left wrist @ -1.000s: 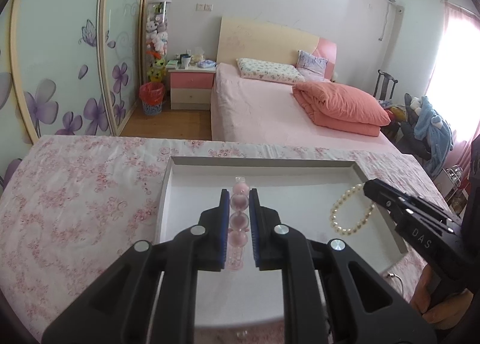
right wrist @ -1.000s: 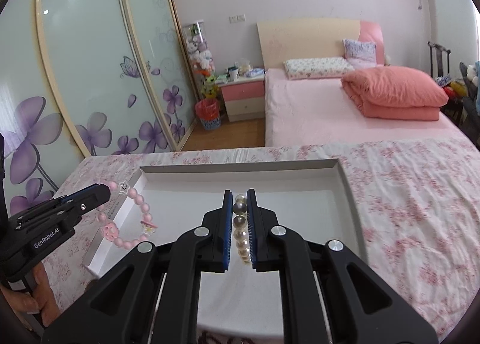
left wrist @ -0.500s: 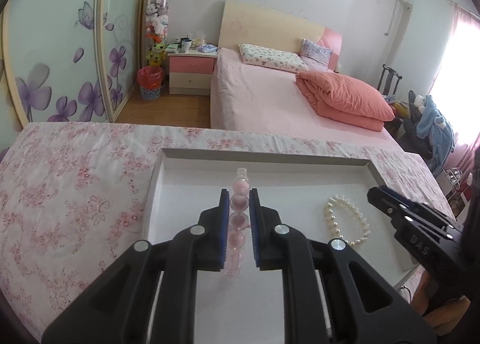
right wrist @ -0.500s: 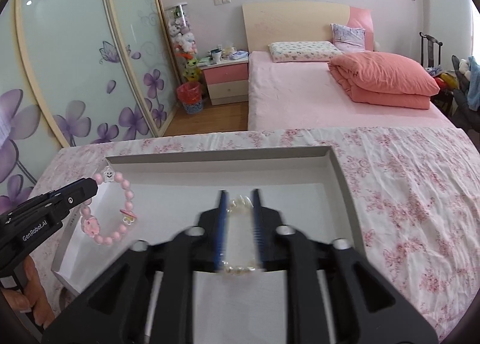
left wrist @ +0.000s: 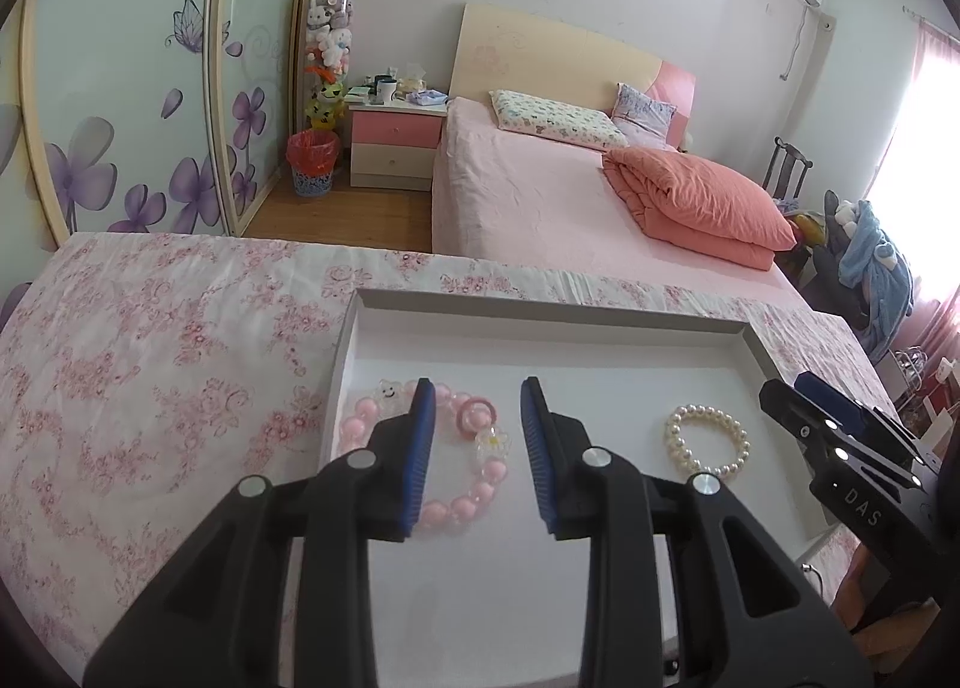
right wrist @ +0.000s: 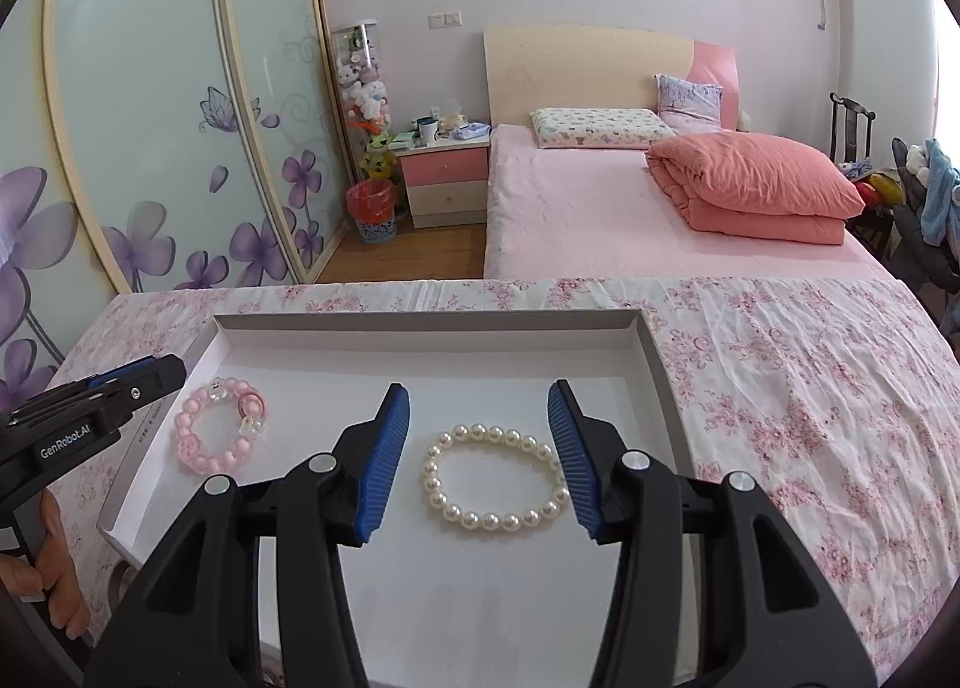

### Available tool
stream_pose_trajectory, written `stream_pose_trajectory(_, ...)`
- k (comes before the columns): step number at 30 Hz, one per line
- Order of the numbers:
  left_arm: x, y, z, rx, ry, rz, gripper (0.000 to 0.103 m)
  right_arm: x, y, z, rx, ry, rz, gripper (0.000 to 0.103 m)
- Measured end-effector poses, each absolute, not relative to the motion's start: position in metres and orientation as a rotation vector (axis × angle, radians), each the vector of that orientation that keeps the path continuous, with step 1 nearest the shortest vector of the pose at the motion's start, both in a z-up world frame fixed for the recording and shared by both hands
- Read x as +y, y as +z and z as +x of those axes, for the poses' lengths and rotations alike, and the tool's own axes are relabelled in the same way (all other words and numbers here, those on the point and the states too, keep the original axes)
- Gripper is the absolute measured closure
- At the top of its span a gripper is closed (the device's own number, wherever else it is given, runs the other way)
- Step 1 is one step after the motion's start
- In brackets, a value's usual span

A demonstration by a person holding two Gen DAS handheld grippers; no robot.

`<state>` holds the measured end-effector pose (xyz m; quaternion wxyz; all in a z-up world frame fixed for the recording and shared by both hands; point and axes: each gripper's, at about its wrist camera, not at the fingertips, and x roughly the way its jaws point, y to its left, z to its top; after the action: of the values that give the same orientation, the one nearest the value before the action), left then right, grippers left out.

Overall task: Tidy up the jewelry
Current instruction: 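Open the left tool to drop the pink crystal bracelet in the tray, then grasp the pink pearl bracelet with the right tool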

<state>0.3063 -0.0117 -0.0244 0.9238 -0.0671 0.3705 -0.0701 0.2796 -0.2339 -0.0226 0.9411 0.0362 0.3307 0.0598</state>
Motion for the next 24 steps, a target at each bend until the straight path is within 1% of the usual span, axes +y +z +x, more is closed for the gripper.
stream_pose_trajectory(2,-0.008,-0.021,0.297,0.749,-0.140,-0.134,0.064,-0.236,-0.021,0.273,0.673,0.122,0.074,0.052)
stream_pose_trajectory(6,-0.001,-0.017,0.271,0.733,-0.143,-0.126,0.061,-0.240,-0.019,0.256,0.674,0.128,0.076,0.050)
stream_pose_trajectory(8,0.006,-0.016,0.256,0.730,-0.138,-0.130,0.057,-0.243,-0.019,0.244,0.676,0.133,0.078,0.049)
stream_pose_trajectory(17,0.030,-0.028,0.180,0.740,-0.112,-0.113,0.048,-0.259,-0.032,0.180,0.727,0.137,0.067,0.047)
stream_pose_trajectory(24,0.036,-0.041,0.142,0.760,-0.096,-0.098,0.043,-0.269,-0.052,0.139,0.809,0.127,0.069,0.048)
